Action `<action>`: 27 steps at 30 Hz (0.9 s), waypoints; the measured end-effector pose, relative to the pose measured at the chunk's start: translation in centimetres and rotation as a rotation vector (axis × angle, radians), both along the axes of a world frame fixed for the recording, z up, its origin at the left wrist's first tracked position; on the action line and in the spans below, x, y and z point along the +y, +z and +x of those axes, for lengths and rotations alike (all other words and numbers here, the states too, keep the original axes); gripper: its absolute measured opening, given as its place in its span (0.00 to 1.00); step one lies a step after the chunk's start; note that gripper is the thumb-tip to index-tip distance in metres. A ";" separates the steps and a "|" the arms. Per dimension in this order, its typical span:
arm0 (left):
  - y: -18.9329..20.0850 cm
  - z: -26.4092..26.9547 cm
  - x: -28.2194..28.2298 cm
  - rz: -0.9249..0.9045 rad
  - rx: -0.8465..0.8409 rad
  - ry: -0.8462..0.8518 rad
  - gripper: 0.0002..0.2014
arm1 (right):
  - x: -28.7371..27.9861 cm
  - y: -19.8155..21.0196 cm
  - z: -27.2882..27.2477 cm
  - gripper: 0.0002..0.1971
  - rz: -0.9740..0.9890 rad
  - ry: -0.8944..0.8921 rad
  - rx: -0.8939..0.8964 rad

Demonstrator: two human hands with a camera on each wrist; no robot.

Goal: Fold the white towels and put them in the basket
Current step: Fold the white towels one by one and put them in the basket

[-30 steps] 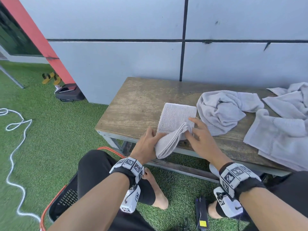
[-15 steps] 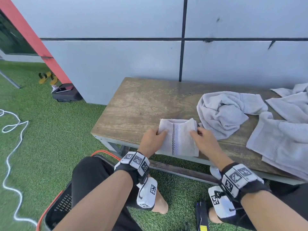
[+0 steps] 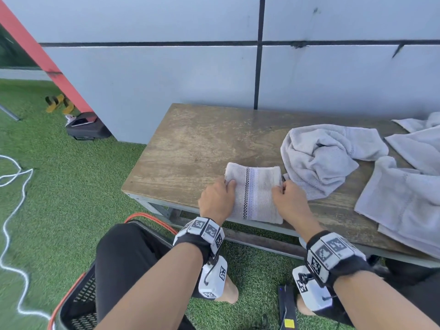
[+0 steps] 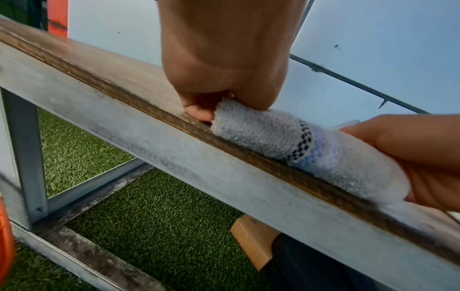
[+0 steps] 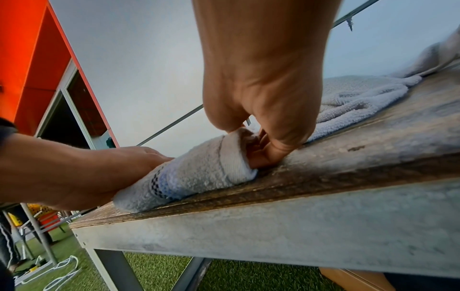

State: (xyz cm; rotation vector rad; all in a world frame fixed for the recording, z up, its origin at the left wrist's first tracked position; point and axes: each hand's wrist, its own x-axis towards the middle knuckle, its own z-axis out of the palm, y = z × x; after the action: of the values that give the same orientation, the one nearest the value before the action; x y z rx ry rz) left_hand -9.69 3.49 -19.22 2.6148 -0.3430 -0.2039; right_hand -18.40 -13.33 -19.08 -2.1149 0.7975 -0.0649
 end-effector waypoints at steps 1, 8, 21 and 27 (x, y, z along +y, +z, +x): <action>0.1 -0.1 0.0 0.017 -0.006 0.000 0.21 | 0.1 0.1 0.0 0.12 0.002 -0.003 -0.008; 1.1 0.1 -0.8 0.079 -0.051 -0.023 0.14 | 0.4 0.9 -0.1 0.08 0.046 -0.027 -0.049; 3.5 1.9 -0.5 0.273 -0.213 -0.284 0.13 | -1.0 -0.3 -2.5 0.19 -0.184 -0.107 -0.185; 3.6 0.5 0.3 0.250 -0.160 -0.208 0.14 | 0.3 0.0 -1.1 0.26 -0.173 -0.019 0.004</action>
State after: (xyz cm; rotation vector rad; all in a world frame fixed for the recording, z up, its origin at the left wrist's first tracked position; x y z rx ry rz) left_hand -9.16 3.74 -15.63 2.8478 -0.6865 -0.1132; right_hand -19.52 -13.06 -19.05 -2.2702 0.8407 -0.1449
